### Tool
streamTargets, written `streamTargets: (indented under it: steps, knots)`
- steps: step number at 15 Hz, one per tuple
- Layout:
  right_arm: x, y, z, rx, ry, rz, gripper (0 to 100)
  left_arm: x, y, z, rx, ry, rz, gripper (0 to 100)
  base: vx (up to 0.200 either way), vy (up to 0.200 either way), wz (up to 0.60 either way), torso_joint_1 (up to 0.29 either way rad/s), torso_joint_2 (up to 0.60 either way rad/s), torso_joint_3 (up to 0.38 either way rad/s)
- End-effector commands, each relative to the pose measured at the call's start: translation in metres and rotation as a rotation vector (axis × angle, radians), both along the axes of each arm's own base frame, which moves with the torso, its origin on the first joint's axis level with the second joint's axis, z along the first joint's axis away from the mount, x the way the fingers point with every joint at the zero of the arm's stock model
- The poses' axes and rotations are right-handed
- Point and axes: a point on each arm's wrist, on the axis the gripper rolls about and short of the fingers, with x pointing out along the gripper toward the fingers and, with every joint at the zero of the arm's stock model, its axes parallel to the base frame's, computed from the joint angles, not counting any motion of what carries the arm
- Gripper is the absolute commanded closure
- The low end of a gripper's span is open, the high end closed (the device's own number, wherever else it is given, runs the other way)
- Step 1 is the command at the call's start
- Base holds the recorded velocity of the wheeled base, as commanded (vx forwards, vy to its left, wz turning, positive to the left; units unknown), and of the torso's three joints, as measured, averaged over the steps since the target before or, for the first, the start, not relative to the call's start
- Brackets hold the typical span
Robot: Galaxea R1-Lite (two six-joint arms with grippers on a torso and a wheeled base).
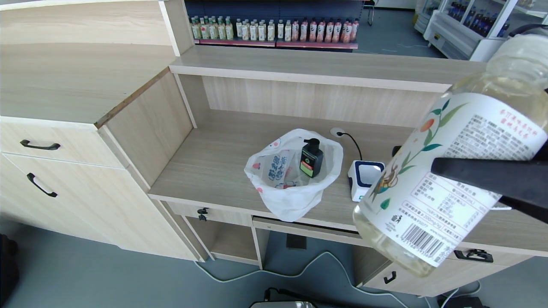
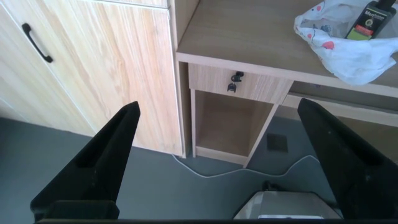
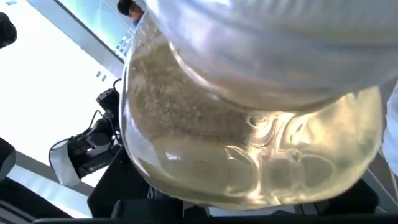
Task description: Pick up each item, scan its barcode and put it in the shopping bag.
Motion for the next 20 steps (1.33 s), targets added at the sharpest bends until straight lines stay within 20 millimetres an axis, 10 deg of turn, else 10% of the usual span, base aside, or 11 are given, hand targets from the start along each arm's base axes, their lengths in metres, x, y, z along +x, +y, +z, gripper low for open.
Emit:
streamTargets:
  steps: [1,20]
  knots:
    - [-0.004,0.005,0.001,0.002,-0.001,0.034,100,0.0,0.0,0.0,0.0,-0.001,0.001,0,0.0,0.0,0.0,0.0,0.0,0.0]
    - [0.002,0.041,0.026,0.042,0.058,0.176,100,0.0,0.0,0.0,0.0,-0.001,0.001,0,0.0,0.0,0.0,0.0,0.0,0.0]
